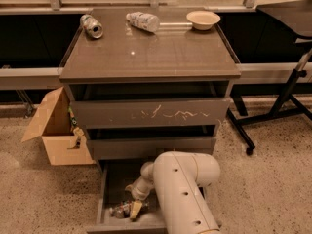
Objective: Pick water bottle from bottom drawer and place on counter
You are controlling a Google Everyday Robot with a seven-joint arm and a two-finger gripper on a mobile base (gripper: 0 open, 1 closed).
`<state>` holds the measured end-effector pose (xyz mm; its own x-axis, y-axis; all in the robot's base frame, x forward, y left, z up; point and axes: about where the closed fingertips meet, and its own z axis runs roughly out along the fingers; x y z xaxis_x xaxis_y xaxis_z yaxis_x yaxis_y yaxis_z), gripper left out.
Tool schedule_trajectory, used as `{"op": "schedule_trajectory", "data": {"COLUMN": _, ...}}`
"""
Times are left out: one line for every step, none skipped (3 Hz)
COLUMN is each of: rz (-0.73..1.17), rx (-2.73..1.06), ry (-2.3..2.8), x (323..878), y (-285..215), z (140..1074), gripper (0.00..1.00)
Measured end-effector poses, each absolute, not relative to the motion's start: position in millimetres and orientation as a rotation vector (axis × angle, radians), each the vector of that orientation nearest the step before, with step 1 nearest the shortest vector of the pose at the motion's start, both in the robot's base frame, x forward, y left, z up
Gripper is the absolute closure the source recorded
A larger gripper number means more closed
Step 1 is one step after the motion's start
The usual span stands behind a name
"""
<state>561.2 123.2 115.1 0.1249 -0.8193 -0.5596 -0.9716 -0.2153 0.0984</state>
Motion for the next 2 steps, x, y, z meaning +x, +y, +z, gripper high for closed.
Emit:
{"op": "schedule_trajectory", "data": {"rz": 0.745, "rx": -2.138, "ry": 1.723, "x": 556.3, "y": 121.0, "z": 111.2, "gripper": 0.49}}
{"op": "schedule_trajectory", "data": {"rz": 0.742, "rx": -2.14, "ry": 1.68, "x": 548.0, "y": 111.6, "z": 114.8, "gripper": 0.74}}
